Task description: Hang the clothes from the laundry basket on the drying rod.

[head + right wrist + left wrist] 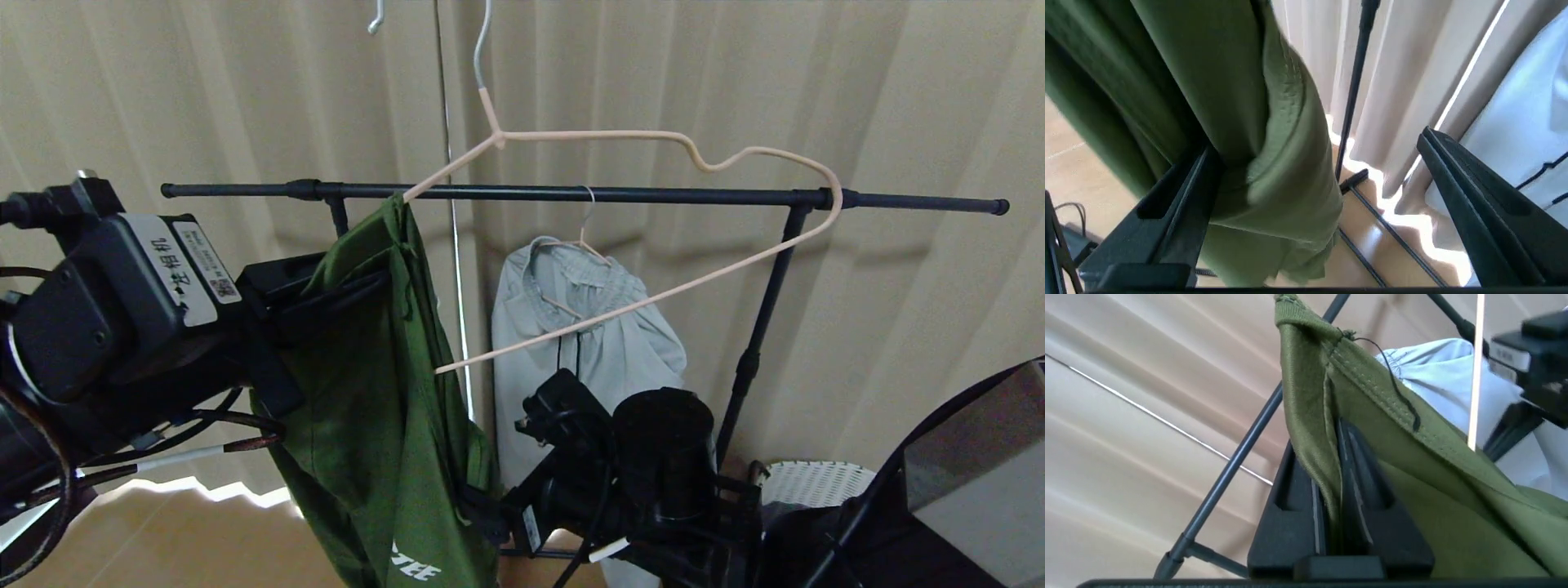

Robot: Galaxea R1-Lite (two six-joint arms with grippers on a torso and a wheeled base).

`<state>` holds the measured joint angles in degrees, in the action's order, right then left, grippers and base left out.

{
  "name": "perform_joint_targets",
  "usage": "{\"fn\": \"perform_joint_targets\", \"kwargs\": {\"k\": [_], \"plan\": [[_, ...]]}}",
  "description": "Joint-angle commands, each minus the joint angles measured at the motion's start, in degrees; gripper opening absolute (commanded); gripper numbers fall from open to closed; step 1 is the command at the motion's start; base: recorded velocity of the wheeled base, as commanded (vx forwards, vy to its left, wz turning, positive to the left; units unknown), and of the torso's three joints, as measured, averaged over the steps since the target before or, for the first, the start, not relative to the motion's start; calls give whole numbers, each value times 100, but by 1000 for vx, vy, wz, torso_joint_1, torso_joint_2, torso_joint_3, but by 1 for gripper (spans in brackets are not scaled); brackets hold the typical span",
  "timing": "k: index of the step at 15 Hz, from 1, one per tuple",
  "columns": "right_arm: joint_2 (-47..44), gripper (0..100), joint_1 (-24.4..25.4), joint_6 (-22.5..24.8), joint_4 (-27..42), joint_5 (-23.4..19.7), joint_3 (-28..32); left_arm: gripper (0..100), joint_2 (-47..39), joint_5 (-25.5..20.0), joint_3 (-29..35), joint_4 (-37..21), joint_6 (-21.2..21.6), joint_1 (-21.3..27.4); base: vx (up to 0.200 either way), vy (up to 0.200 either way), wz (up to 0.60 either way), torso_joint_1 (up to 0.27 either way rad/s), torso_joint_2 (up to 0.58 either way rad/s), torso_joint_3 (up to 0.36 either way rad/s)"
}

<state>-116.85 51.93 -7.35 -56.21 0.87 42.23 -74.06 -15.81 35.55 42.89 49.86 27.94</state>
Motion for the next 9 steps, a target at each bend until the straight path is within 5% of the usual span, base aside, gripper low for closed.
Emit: {"fn": "perform_joint_targets", "kwargs": {"k": [1, 5, 6, 9], "plan": [[162, 100, -104, 6, 14, 45, -347, 0, 41, 8, -4, 0, -38, -26, 0, 0, 0, 0, 0, 0], [646, 100, -658, 14, -21, 54, -1068, 0, -12, 8, -48, -8, -38, -254, 0, 0, 0, 0, 0, 0], [734, 0, -781, 14, -21, 54, -1138, 0, -12, 8, -66, -8, -38, -298, 0, 0, 0, 0, 0, 0], [962, 0, -1089, 32, -13, 54, -1173, 0, -39, 25, -268, -8, -29, -316, 0, 0, 0, 0, 0, 0]]}}
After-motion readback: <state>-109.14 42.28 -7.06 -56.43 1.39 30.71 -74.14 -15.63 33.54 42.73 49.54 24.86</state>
